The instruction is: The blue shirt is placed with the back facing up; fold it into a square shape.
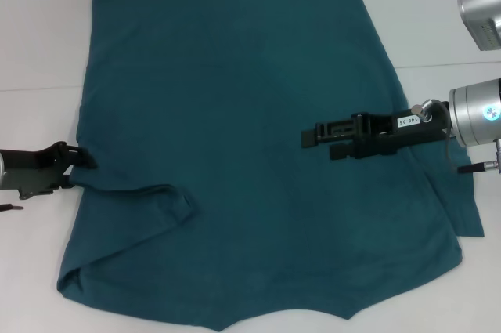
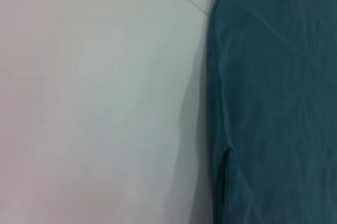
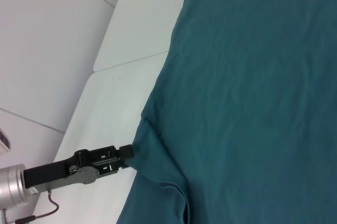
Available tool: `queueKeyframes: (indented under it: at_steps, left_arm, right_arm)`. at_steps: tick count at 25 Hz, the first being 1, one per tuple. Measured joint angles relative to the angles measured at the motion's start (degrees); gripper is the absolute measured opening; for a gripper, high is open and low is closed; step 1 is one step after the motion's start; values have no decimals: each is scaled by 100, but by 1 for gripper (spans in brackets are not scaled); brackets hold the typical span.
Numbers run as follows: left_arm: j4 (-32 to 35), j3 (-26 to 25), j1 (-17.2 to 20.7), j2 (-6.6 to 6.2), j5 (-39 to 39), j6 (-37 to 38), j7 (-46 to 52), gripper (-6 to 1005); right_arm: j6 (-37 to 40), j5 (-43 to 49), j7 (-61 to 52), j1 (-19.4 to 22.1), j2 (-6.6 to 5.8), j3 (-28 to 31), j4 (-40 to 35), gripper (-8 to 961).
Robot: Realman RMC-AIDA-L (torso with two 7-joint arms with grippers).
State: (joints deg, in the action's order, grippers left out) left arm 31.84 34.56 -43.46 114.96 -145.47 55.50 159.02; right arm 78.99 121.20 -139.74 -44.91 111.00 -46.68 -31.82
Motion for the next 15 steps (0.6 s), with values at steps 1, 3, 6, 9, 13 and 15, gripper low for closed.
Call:
queueKeyframes:
  at_steps: [1,3,6,9,13,15]
  left_arm:
    - [-3,-1,-3,0,0,-6,-1,548]
    - [-9,-1,-7,0,9,-9,-2,544]
    - [-11,-2,-8,0,31,-15,-3,530]
    - [-16,-2,-10,0,40,-21,-3,511]
    - [-28,-1,-24,0,47,-22,-32,425]
    - [-29,-1,-24,0,50,-21,-50,371]
  right_arm:
    - [-2,0,1,0,0,-3,0,847]
    - [-4,0,7,1,0,-4,0,847]
    - [-5,0,14,7,0,-7,0,846]
    - [-11,0,16,15,6,-8,0,845]
    - [-13,0,17,29,11,-8,0,844]
    - [-12,0,18,36,10,-8,1,844]
